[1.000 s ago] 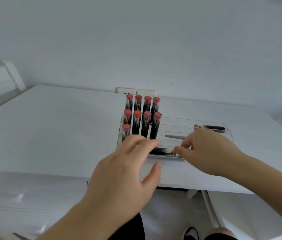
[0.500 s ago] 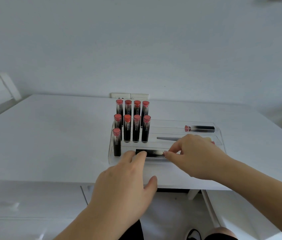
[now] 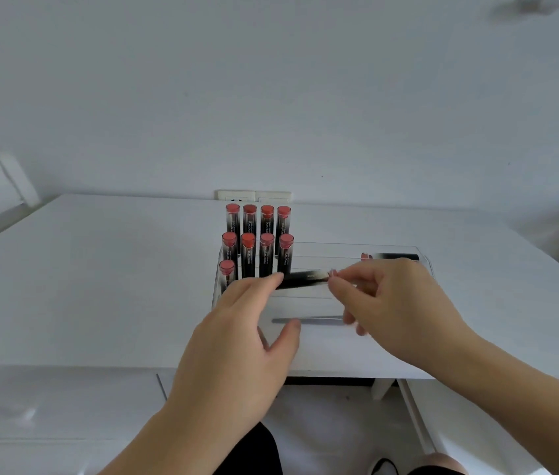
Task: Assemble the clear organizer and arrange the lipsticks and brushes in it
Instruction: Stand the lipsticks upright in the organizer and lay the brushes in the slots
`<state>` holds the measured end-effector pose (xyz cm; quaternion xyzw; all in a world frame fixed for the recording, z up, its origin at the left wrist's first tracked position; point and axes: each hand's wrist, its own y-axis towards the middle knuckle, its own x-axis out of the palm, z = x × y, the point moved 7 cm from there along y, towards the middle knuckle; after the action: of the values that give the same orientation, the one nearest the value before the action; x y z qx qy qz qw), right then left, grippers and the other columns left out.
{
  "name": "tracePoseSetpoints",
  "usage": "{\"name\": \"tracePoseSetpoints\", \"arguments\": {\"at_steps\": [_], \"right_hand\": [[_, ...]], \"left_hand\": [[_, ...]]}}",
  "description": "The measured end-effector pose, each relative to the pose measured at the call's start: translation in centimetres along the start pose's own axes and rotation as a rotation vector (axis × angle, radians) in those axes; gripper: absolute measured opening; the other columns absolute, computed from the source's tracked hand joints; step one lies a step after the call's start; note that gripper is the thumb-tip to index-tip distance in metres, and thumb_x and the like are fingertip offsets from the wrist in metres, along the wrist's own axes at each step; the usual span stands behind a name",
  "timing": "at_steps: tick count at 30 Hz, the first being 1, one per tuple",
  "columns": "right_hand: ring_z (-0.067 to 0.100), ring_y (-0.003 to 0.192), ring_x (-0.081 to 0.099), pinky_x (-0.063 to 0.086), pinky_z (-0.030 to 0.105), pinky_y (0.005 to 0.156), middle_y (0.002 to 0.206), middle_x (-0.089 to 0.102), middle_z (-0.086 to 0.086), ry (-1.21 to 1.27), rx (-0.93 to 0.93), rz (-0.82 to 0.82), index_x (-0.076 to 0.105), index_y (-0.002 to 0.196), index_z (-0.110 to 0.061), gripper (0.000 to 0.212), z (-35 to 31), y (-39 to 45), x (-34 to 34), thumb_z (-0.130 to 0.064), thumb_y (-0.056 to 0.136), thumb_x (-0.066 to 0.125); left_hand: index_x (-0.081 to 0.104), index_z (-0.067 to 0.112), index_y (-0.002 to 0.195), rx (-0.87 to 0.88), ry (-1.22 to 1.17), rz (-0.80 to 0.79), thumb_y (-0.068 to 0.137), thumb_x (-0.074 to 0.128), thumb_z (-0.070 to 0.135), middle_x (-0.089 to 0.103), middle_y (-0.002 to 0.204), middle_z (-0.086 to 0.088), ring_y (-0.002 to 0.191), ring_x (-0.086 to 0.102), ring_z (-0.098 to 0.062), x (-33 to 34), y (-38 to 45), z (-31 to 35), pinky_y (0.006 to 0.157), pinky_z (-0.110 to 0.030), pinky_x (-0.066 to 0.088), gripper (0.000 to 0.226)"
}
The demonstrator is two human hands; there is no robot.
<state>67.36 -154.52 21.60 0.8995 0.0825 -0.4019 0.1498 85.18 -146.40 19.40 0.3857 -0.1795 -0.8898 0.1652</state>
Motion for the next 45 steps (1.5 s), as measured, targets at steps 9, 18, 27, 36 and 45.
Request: {"name": "tracePoseSetpoints", "arguments": {"at_steps": [9,18,27,36,45], "right_hand": [[0.008,0.078,0.073,0.061,0.044,0.071,0.081,0.076,-0.016,0.417,-0.042,0.311,0.074,0.087,-0.036,0.02,-0.8,-0.1,-2.2,-0.054,0.08,0.074],[0.007,0.071,0.073,0.05,0.018,0.052,0.08,0.077,-0.013,0.549,-0.106,0.331,0.072,0.086,-0.026,0.008,-2.7,1.4,-2.0,-0.022,0.082,0.078],[0.002,0.082,0.073,0.056,0.015,0.076,0.088,0.076,-0.019,0.476,-0.305,0.199,0.076,0.103,-0.029,0.022,-5.0,0.2,2.8,-0.015,0.086,0.077],[-0.003,0.083,0.07,0.061,0.03,0.072,0.085,0.073,-0.023,0.301,-0.323,0.26,0.077,0.103,-0.027,0.019,-5.3,0.2,6.2,-0.016,0.087,0.076],[0.003,0.082,0.071,0.059,0.032,0.067,0.088,0.072,-0.02,0.341,-0.287,0.251,0.074,0.107,-0.029,0.025,-4.7,0.5,7.3,-0.016,0.086,0.076]], "left_hand": [[0.052,0.041,0.143,0.024,-0.27,-0.072,0.088,0.075,0.025,0.042,0.142,0.036,0.095,0.066,-0.005,1.8,-1.8,1.3,0.064,-0.015,0.053,0.061],[0.056,0.047,0.135,0.128,-0.235,-0.122,0.088,0.067,0.043,0.038,0.138,0.045,0.089,0.064,0.004,2.0,-2.1,1.9,0.07,-0.014,0.052,0.049],[0.06,0.038,0.097,0.001,-0.115,0.191,0.076,0.065,0.055,0.063,0.096,0.018,0.084,0.06,-0.009,-5.6,1.3,-6.7,0.066,-0.014,0.043,0.028],[0.0,0.087,0.131,-0.103,-0.114,-0.399,0.056,0.074,0.079,0.028,0.134,0.06,0.135,0.031,0.014,-1.1,3.5,-9.4,0.102,-0.017,0.032,0.106],[0.022,0.077,0.14,-0.036,-0.137,-0.33,0.065,0.072,0.065,0.048,0.139,0.046,0.13,0.047,0.013,-1.0,3.8,-9.3,0.104,-0.026,0.043,0.091]]}}
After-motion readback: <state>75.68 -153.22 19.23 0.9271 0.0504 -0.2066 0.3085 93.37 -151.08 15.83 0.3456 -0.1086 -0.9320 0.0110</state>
